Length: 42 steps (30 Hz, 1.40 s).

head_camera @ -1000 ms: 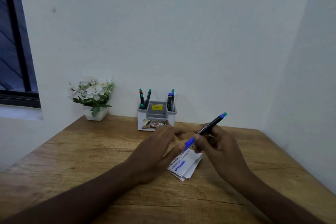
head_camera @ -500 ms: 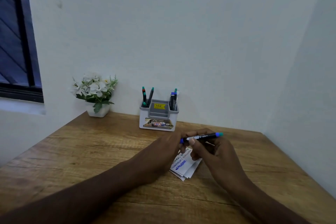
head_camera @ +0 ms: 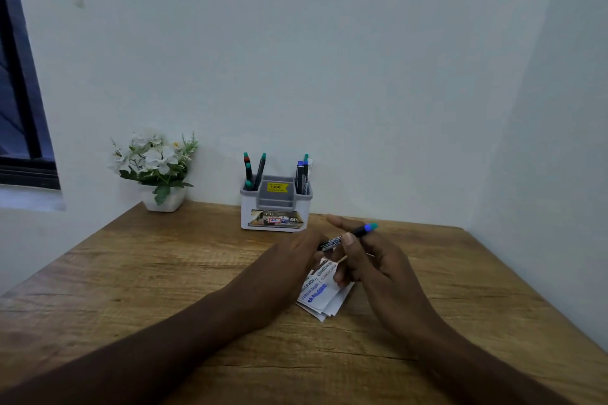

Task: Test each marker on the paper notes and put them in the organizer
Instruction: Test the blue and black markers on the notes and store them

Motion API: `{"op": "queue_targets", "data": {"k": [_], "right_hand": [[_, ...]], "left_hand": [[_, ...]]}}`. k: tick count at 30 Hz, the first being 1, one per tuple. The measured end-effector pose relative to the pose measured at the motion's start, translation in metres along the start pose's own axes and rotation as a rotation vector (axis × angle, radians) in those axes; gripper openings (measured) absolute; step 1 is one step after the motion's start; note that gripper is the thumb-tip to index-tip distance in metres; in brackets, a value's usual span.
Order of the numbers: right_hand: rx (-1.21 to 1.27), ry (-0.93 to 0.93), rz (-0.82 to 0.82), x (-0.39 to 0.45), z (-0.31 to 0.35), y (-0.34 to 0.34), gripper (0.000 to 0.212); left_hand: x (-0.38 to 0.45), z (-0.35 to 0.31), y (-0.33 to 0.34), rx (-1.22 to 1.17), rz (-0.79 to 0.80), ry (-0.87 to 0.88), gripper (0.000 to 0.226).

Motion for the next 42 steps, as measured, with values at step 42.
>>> {"op": "queue_targets", "data": {"k": [42], "right_hand": [[-0.182, 0.130, 0.182, 0.012, -0.016, -0.013, 0.009]], "left_hand": [[-0.005, 0.023, -0.010, 0.207, 0.102, 0.087, 0.076]]}}
Point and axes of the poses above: each hand's wrist, its own x-axis towards the middle knuckle, its own y-axis out of the palm, z = x × y, the point moved 4 cm from there along x, towards the middle knuckle, and after that the axes turned 12 degrees about -z, right-handed, at the moved point
